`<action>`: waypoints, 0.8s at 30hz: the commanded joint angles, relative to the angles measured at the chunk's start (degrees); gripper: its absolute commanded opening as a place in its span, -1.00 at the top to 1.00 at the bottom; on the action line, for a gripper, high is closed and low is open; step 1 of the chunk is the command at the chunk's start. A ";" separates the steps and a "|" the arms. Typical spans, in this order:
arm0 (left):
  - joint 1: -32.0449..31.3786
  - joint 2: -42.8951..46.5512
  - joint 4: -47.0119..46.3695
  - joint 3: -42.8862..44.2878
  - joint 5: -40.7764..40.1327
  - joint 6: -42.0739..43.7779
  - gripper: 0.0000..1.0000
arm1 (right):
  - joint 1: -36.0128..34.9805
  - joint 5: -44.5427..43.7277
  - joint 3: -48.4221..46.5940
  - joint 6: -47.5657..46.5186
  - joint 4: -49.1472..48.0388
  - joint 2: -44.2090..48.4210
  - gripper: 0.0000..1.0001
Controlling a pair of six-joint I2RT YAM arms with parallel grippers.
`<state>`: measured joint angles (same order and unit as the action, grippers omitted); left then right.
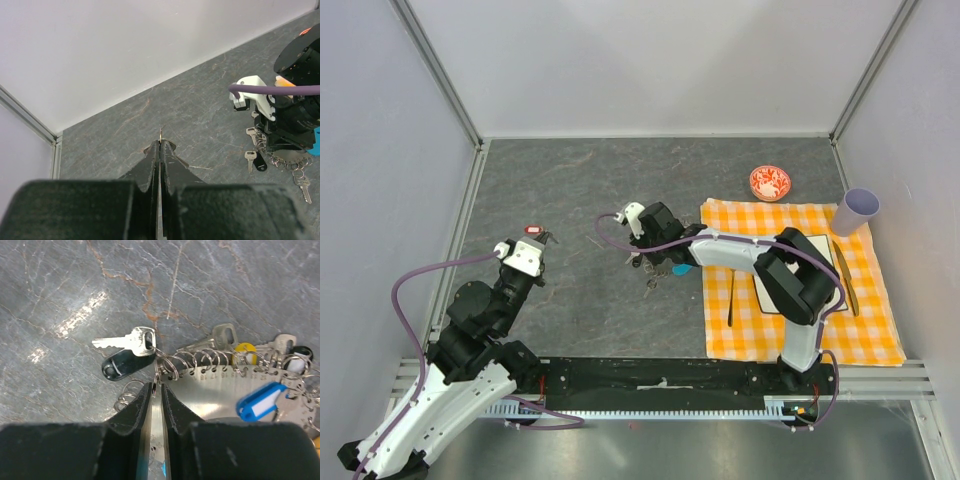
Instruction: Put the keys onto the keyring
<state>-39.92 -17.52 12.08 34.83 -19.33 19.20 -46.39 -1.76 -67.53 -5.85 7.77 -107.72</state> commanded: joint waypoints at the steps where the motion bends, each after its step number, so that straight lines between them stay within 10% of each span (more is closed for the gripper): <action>1: 0.37 -0.50 -2.32 0.06 0.52 -2.15 0.96 | -0.01 -4.38 0.90 -0.48 -2.76 3.75 0.61; 24: 0.46 0.20 -1.97 0.33 1.40 -2.59 0.96 | 6.23 9.58 21.55 22.10 -32.54 11.93 0.47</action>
<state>-39.83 -17.50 12.08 34.83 -18.90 19.09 -40.86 2.98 -48.25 8.99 -13.65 -95.70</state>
